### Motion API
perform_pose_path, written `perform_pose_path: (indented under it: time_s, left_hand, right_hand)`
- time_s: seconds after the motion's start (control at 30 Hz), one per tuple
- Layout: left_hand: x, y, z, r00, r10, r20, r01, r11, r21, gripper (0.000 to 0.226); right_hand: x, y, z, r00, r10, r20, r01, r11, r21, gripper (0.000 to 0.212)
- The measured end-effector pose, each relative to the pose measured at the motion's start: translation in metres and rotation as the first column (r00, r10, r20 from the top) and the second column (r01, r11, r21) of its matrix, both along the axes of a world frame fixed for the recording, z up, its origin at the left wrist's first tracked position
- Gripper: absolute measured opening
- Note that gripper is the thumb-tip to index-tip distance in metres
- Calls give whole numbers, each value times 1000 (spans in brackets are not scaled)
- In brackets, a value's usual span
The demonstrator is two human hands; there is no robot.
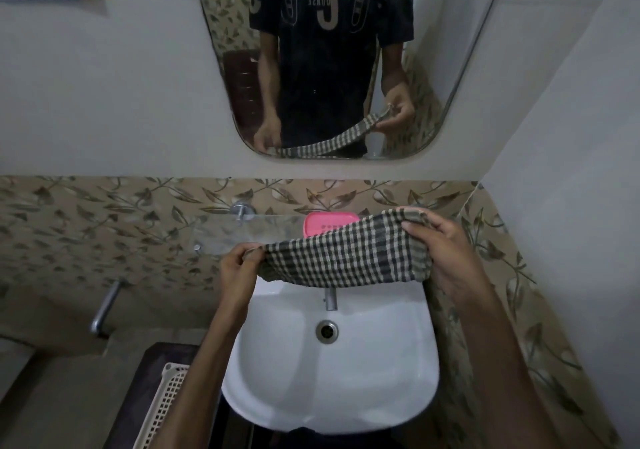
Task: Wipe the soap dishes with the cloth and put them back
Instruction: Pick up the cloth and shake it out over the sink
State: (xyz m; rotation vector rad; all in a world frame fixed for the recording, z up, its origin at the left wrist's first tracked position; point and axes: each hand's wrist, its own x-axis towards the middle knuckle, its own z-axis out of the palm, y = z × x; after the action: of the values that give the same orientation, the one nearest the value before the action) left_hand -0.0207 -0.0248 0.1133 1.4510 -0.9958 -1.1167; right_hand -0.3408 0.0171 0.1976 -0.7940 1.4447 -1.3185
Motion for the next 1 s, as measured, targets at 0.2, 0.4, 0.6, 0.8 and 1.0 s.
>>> perform_pose_path:
  time_s: [0.2, 0.4, 0.6, 0.8, 1.0]
  left_hand:
    - [-3, 1, 6, 935, 89, -344, -25, 982, 185, 20]
    - [-1, 27, -1, 894, 178, -411, -64, 959, 276, 41]
    - [10, 50, -6, 744, 308, -593, -15, 895, 446, 18]
    - [37, 86, -29, 749, 497, -438, -206, 803, 560, 11]
    - [85, 126, -47, 724, 661, -196, -517, 709, 479, 22]
  right_hand:
    - [-4, 1, -19, 997, 1, 81, -7, 997, 72, 28]
    - [1, 6, -36, 984, 68, -167, -48, 992, 118, 29]
    - [15, 6, -43, 933, 222, -283, -178, 969, 172, 22]
    - [57, 10, -63, 879, 397, -264, -348, 912, 217, 25]
    - [134, 0, -81, 772, 556, -308, -506, 831, 232, 27]
